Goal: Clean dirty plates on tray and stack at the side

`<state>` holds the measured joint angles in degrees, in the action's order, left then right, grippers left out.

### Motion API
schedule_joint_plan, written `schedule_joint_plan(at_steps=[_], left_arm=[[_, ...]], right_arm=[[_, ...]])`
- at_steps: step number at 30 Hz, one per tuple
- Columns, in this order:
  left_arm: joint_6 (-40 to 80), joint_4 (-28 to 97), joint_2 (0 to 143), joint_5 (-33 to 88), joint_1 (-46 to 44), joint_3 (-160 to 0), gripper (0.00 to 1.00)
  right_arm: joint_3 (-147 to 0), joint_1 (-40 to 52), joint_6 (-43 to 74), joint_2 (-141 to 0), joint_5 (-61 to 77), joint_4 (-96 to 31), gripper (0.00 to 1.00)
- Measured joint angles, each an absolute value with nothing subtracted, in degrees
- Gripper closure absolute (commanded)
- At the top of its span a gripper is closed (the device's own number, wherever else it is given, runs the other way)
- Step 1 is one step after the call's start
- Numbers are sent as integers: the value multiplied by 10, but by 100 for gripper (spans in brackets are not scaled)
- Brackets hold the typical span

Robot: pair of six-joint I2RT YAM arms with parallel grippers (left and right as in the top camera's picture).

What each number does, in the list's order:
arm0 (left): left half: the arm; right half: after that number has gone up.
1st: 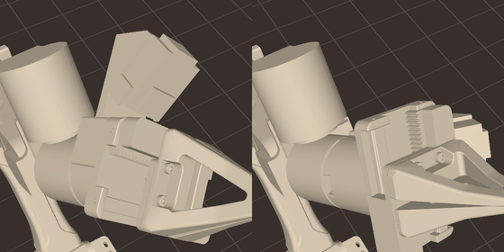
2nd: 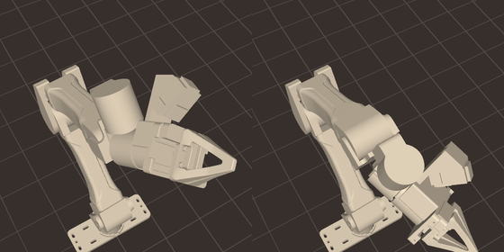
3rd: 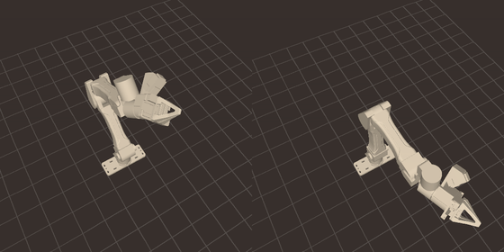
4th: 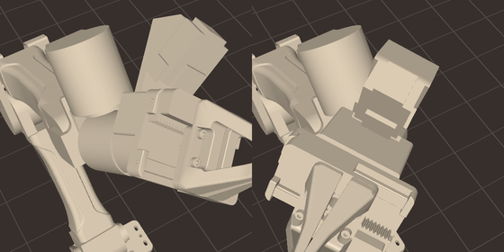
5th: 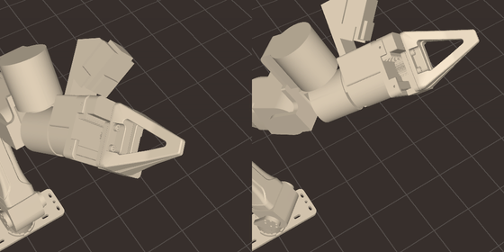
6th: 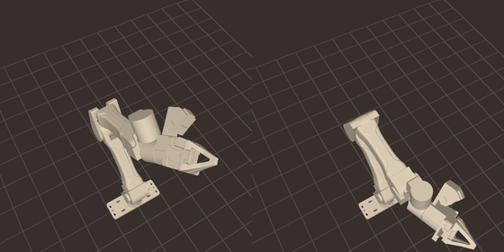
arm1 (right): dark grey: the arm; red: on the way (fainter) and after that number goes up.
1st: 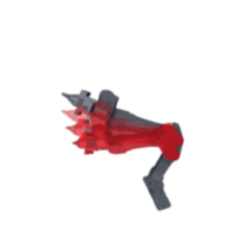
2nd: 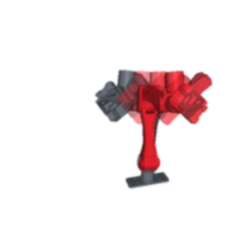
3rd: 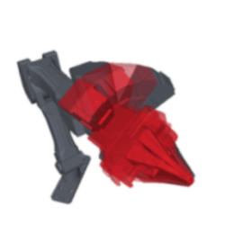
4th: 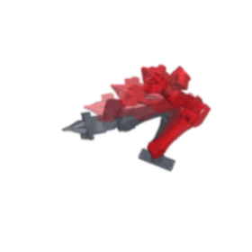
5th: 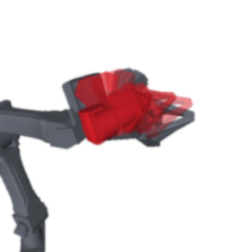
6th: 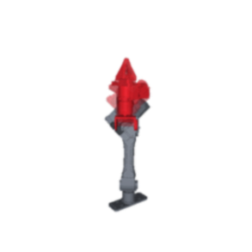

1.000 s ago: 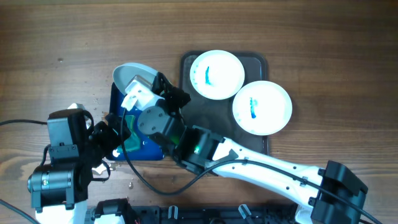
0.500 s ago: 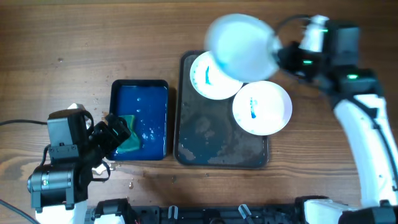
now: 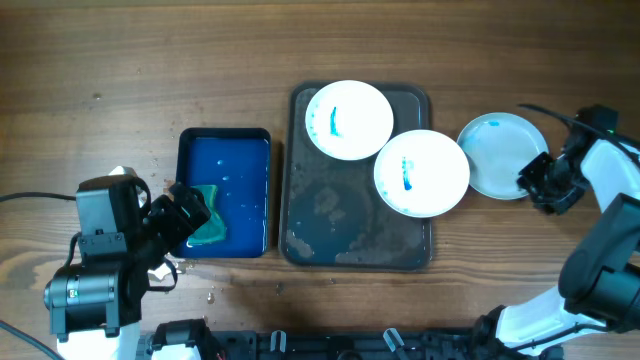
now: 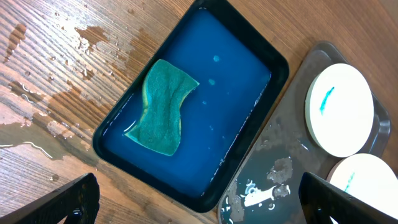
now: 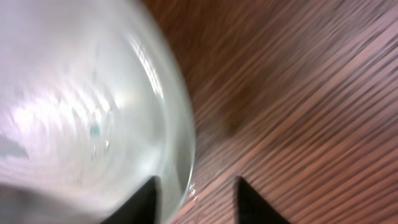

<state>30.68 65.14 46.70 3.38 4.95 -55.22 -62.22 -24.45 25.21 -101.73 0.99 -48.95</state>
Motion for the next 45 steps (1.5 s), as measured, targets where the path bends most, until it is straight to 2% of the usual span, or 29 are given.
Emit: schedule_joint_plan(at_steps=[2, 7, 9, 11, 14, 16, 21, 25, 28, 32, 34, 36, 37, 39, 41, 42, 43, 44, 45], left_arm=[[307, 651, 467, 34, 50, -552, 0], [307, 652, 467, 34, 50, -552, 0], [307, 651, 467, 34, 50, -552, 0], [307, 651, 467, 34, 50, -552, 0], [307, 651, 467, 34, 50, -552, 0], [307, 652, 467, 34, 50, -552, 0], [307, 644, 467, 34, 50, -552, 0], [307, 640, 467, 34, 50, -552, 0], [307, 626, 467, 69, 50, -552, 0], [307, 613, 467, 104, 50, -552, 0], [307, 599, 467, 147, 50, -552, 1], [307, 591, 467, 168, 50, -552, 7], [307, 590, 468, 178, 50, -552, 10], [304, 597, 481, 193, 39, -553, 17], [294, 604, 527, 203, -16, -554, 25], [293, 604, 549, 204, -33, -554, 28], [290, 599, 580, 202, -70, -554, 31], [289, 594, 607, 203, -104, -555, 31], [289, 579, 644, 203, -142, -555, 32]], right_arm=[[-621, -221, 238, -1006, 11, -492, 40], [-620, -115, 178, -788, 63, -488, 35], [-618, -63, 162, -769, 78, -475, 21], [-591, -40, 165, -778, 65, -442, 21], [-519, -28, 183, -838, 38, -394, 50], [-505, -28, 189, -882, 35, -372, 95], [-508, -28, 162, -905, 64, -392, 95], [-510, -26, 133, -797, 116, -461, 96], [-511, 22, 129, -742, 169, -489, 96], [-451, 102, 167, -753, 181, -420, 96], [-372, 150, 225, -798, 180, -317, 95], [-362, 161, 251, -823, 180, -282, 83], [-362, 161, 260, -826, 179, -276, 68], [-377, 161, 267, -826, 165, -297, 64], [-430, 161, 251, -822, 131, -351, 57], [-453, 161, 236, -819, 121, -373, 42], [-479, 161, 217, -806, 109, -386, 12], [-490, 161, 205, -797, 103, -385, 7], [-497, 161, 195, -788, 100, -384, 18]])
